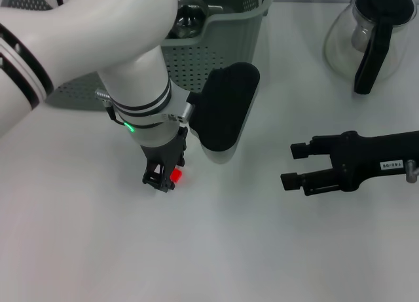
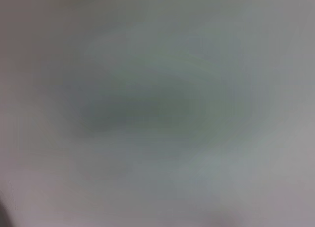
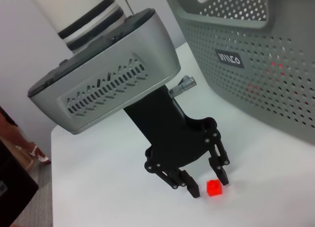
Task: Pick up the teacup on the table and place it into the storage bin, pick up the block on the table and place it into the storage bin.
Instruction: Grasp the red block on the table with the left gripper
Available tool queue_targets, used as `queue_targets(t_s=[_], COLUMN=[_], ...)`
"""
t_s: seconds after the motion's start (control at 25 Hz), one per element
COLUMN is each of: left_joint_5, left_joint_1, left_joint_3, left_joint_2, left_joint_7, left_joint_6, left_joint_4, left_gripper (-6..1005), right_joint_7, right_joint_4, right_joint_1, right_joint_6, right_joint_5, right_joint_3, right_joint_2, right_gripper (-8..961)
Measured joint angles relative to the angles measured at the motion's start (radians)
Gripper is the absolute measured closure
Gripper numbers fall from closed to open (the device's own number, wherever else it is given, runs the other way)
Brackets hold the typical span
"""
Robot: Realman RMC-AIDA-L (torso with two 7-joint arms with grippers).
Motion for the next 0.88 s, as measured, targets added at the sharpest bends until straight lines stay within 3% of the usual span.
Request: queue_targets(t_s=[0.32,0.88], left_joint_5=[-0.001,-0.012], left_joint_1=[-0.017,-0.060], left_joint_3=[0.001,0.001], left_joint_2=[-0.001,-0.002], left_joint_7=[-0.007,-0.047], left_joint_6=[-0.007,-0.014], left_joint_4=[-0.032,-0.090], left_gripper=[585,707], right_joint_7=[-0.002,-0.015], right_joint_4=[0.000,0.000], right_joint_1=[-0.007,-0.021], right_joint_6=[0.005,0.006], right_joint_5=[0.000,0.000], right_joint_3=[-0.005,-0.001], right_joint_2=[0.000,0.000], right_gripper=[74,74])
